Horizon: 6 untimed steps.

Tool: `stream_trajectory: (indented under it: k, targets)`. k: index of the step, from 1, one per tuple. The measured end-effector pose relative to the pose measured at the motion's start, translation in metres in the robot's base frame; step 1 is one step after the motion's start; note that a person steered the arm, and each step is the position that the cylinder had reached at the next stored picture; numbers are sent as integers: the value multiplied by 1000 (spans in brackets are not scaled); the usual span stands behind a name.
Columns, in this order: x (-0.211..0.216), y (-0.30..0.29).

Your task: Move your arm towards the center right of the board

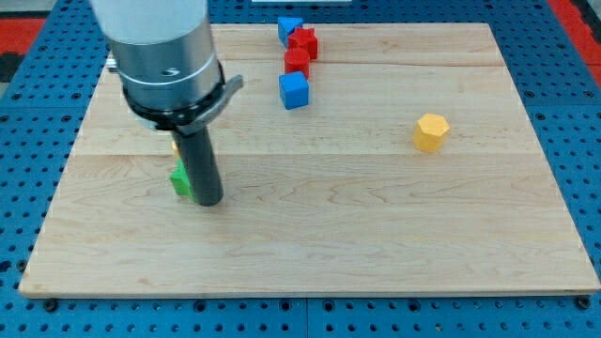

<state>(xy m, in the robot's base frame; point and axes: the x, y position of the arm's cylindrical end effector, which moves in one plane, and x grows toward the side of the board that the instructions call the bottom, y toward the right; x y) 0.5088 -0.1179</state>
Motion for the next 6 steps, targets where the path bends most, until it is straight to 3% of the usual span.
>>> stream_trajectory:
  k: [1,3,4,6]
  targets:
    - [1,18]
    - [1,208]
    - [-1,272]
    - [-29,328]
